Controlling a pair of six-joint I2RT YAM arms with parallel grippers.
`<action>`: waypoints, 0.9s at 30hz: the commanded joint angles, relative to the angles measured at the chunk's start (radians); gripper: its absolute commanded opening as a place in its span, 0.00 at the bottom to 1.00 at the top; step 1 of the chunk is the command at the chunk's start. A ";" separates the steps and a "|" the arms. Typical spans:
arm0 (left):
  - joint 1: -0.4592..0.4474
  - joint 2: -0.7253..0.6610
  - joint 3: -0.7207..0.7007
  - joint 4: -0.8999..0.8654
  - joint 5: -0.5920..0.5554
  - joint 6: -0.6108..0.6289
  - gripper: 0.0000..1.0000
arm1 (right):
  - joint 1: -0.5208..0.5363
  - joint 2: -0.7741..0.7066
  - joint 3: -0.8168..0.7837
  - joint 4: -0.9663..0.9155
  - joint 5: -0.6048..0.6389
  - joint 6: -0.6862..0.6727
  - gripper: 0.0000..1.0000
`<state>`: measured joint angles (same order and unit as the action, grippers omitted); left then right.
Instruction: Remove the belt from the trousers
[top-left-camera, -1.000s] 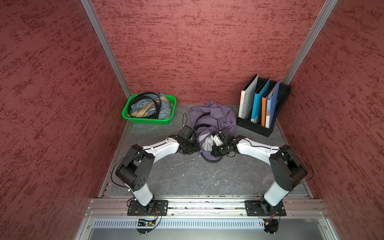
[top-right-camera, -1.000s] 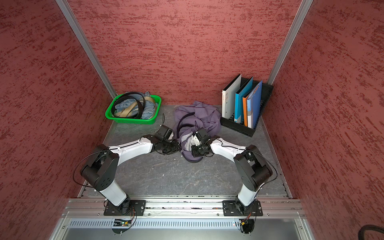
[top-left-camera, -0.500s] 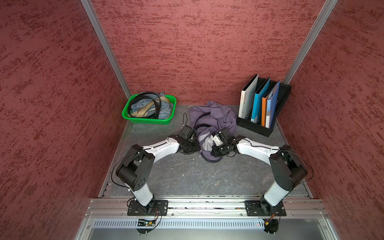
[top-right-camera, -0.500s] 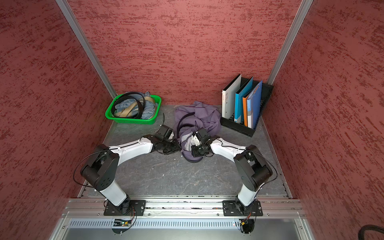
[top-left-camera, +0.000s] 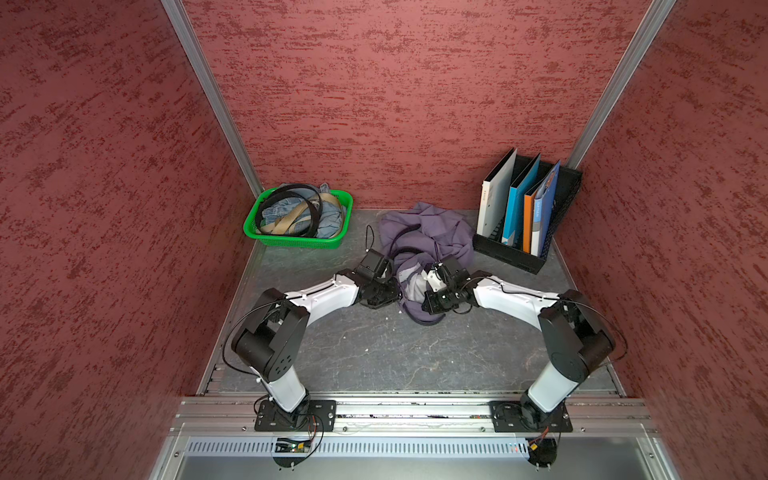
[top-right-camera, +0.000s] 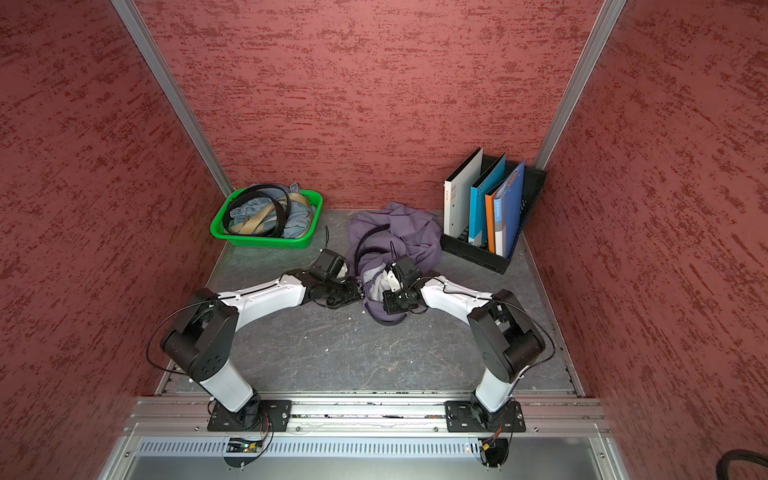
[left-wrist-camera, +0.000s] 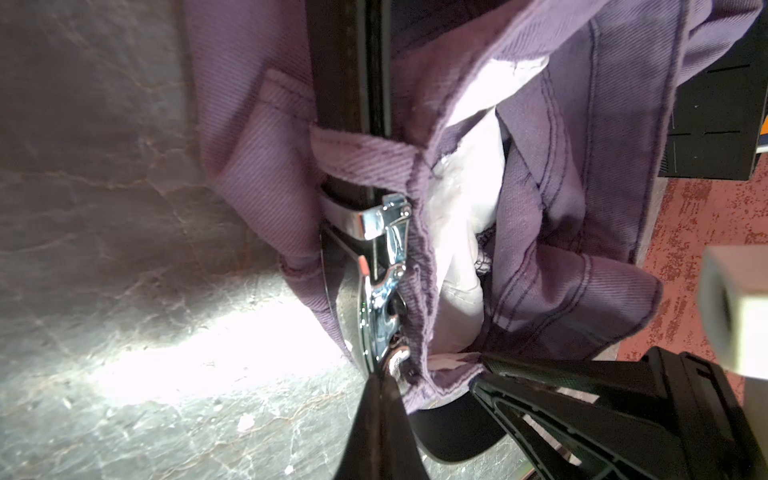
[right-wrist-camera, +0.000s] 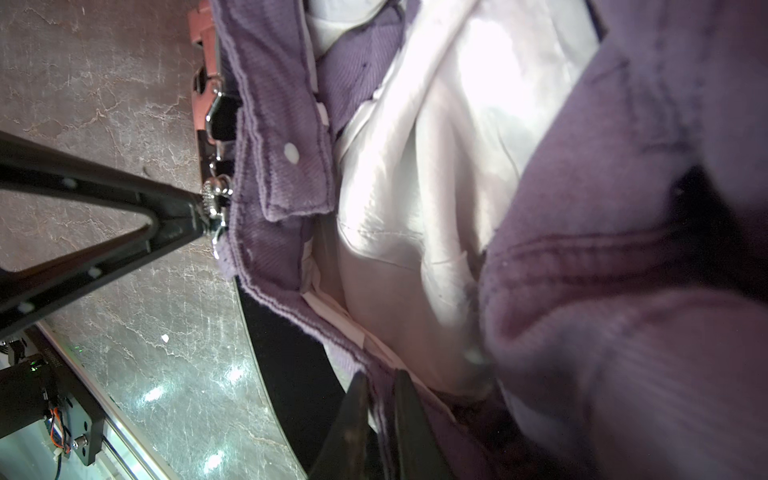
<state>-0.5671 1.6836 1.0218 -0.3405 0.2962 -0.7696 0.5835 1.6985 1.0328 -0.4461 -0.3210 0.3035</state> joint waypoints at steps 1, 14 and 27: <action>0.007 0.016 -0.012 0.023 -0.001 0.005 0.00 | -0.008 0.007 -0.008 0.002 -0.010 0.006 0.15; 0.003 -0.076 -0.012 -0.064 -0.092 0.022 0.28 | -0.008 0.009 -0.007 0.011 -0.013 0.006 0.15; 0.005 0.038 0.147 -0.158 -0.169 0.054 0.44 | 0.060 -0.202 -0.013 0.041 0.020 -0.034 0.27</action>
<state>-0.5659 1.6688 1.1172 -0.4603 0.1547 -0.7422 0.6037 1.5803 1.0096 -0.4358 -0.3103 0.2985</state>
